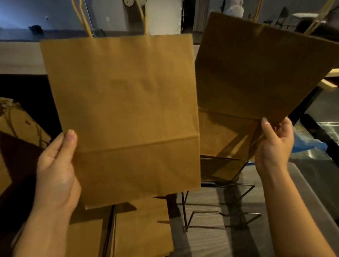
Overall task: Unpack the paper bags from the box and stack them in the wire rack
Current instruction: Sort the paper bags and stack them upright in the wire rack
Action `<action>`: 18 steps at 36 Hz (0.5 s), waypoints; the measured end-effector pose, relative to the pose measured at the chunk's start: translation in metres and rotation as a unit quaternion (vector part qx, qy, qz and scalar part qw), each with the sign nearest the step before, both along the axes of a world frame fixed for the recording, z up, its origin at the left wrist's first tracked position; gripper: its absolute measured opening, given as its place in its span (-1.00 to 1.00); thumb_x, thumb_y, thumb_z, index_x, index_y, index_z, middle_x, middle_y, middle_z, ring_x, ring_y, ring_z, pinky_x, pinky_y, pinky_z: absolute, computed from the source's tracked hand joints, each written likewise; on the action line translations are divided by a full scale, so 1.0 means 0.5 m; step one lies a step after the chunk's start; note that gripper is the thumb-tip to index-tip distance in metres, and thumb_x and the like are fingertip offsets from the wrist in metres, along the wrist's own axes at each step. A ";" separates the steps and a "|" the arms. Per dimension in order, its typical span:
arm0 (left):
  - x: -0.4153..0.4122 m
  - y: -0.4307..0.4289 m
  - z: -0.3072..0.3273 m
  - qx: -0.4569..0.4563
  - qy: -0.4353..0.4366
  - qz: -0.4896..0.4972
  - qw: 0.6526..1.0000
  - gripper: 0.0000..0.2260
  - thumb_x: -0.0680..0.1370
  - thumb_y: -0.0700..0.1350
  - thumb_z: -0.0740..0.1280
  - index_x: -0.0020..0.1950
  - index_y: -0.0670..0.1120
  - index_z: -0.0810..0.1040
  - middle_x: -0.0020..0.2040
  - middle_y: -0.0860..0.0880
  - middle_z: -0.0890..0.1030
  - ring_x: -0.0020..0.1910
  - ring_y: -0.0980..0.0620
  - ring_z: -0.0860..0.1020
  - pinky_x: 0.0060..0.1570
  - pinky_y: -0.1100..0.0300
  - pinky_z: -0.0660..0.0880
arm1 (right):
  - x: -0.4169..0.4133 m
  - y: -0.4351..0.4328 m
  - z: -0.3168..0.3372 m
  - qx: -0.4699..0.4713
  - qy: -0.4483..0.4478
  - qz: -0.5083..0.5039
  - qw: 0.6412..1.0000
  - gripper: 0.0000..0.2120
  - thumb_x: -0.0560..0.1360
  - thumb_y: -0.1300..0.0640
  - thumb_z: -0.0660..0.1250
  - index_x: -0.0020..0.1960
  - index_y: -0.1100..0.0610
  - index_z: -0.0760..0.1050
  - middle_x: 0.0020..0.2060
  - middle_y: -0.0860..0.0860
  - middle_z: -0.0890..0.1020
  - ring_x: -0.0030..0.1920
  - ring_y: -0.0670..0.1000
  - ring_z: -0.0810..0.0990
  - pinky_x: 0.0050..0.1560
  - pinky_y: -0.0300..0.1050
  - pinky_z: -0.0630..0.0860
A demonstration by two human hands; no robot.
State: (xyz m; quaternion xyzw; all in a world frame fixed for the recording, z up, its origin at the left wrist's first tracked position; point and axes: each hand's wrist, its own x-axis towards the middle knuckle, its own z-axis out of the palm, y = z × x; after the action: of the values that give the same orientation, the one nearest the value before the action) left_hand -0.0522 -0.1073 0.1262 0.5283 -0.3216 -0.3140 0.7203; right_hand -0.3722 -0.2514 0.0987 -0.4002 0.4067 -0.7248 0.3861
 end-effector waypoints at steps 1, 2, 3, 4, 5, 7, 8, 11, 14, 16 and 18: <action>-0.010 -0.005 0.009 -0.007 -0.003 -0.004 1.000 -0.80 0.55 0.04 0.24 -0.05 0.19 0.67 0.11 0.11 0.64 0.19 0.12 0.55 0.29 0.03 0.36 | 0.001 -0.004 0.005 -0.001 0.002 0.008 1.000 -0.81 0.57 0.26 0.22 0.09 0.00 0.43 0.03 -0.04 0.56 0.09 -0.06 0.56 0.08 -0.19 0.52; -0.020 -0.010 0.019 -0.009 -0.001 -0.009 1.000 -0.77 0.56 0.02 0.23 -0.08 0.21 0.68 0.08 0.14 0.65 0.17 0.15 0.56 0.29 0.06 0.36 | 0.002 -0.008 0.007 0.001 0.001 0.005 1.000 -0.81 0.57 0.27 0.22 0.08 0.01 0.42 0.03 -0.04 0.56 0.08 -0.06 0.55 0.09 -0.20 0.50; -0.026 -0.015 0.026 -0.018 0.005 -0.013 1.000 -0.77 0.57 0.01 0.22 -0.08 0.20 0.68 0.06 0.15 0.66 0.15 0.16 0.56 0.27 0.09 0.37 | 0.004 -0.012 0.014 -0.005 -0.005 0.002 1.000 -0.80 0.56 0.29 0.22 0.08 0.02 0.42 0.02 -0.03 0.54 0.07 -0.07 0.53 0.09 -0.21 0.48; -0.032 -0.020 0.030 -0.024 0.009 -0.015 1.000 -0.77 0.58 0.00 0.22 -0.06 0.15 0.68 0.07 0.14 0.66 0.14 0.16 0.57 0.24 0.10 0.39 | 0.007 -0.016 0.017 -0.013 -0.012 -0.001 1.000 -0.80 0.55 0.30 0.23 0.07 0.03 0.41 0.00 -0.03 0.53 0.06 -0.08 0.52 0.10 -0.22 0.45; -0.037 -0.025 0.036 -0.028 0.013 -0.016 0.999 -0.78 0.59 0.00 0.21 -0.02 0.11 0.66 0.08 0.11 0.65 0.14 0.14 0.58 0.21 0.11 0.41 | 0.007 -0.020 0.016 -0.020 -0.018 -0.004 1.000 -0.80 0.55 0.31 0.23 0.06 0.03 0.40 -0.02 -0.04 0.52 0.05 -0.08 0.51 0.11 -0.22 0.44; -0.045 -0.033 0.045 -0.037 0.013 -0.021 0.999 -0.80 0.60 -0.01 0.19 0.05 0.08 0.61 0.10 0.10 0.65 0.14 0.13 0.57 0.18 0.13 0.43 | 0.008 -0.024 0.009 -0.018 -0.015 -0.013 1.000 -0.79 0.54 0.30 0.23 0.04 0.00 0.41 -0.03 -0.05 0.53 0.04 -0.08 0.50 0.12 -0.19 0.45; -0.049 -0.038 0.047 -0.042 0.012 -0.022 0.999 -0.80 0.60 -0.02 0.18 0.07 0.07 0.60 0.10 0.10 0.65 0.15 0.12 0.57 0.19 0.13 0.43 | 0.009 -0.025 0.002 -0.010 -0.006 -0.020 1.000 -0.79 0.53 0.29 0.24 0.04 0.00 0.42 -0.02 -0.04 0.53 0.04 -0.07 0.50 0.14 -0.15 0.46; -0.064 -0.048 0.048 -0.048 0.008 -0.026 0.998 -0.81 0.61 -0.05 0.17 0.08 0.07 0.58 0.06 0.12 0.65 0.14 0.14 0.57 0.12 0.19 0.45 | 0.007 -0.024 -0.030 0.037 0.021 -0.032 0.999 -0.82 0.54 0.27 0.26 0.08 0.05 0.42 -0.01 -0.02 0.56 0.04 -0.04 0.53 0.14 -0.09 0.48; -0.079 -0.054 0.040 -0.049 0.008 -0.026 0.998 -0.80 0.61 -0.05 0.16 0.10 0.08 0.56 0.04 0.16 0.65 0.11 0.18 0.58 0.07 0.24 0.46 | 0.001 -0.011 -0.063 0.084 0.054 -0.023 0.995 -0.84 0.56 0.26 0.26 0.02 0.01 0.42 -0.06 -0.05 0.55 -0.05 -0.11 0.54 0.05 -0.15 0.50; -0.088 -0.056 0.032 -0.045 0.014 -0.031 0.998 -0.76 0.58 -0.01 0.18 0.20 0.07 0.52 0.14 0.12 0.62 0.18 0.15 0.55 0.21 0.15 0.44 | -0.008 0.004 -0.084 0.110 0.085 -0.007 0.990 -0.87 0.56 0.24 0.25 0.07 0.06 0.40 -0.06 -0.05 0.54 -0.08 -0.16 0.54 -0.05 -0.23 0.48; -0.096 -0.060 0.025 -0.037 0.019 -0.037 0.998 -0.72 0.57 0.00 0.18 0.26 0.06 0.49 0.22 0.07 0.58 0.24 0.11 0.51 0.32 0.04 0.37 | -0.019 0.020 -0.097 0.129 0.114 -0.001 0.985 -0.80 0.56 0.24 0.25 0.15 0.08 0.36 -0.01 -0.07 0.52 -0.03 -0.16 0.52 -0.12 -0.29 0.47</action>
State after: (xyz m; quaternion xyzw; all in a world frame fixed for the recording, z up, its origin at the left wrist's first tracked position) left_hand -0.1000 -0.1373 0.1385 0.4825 -0.3390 -0.3385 0.7333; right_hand -0.3815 -0.2413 0.0503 -0.4263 0.5388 -0.6162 0.3851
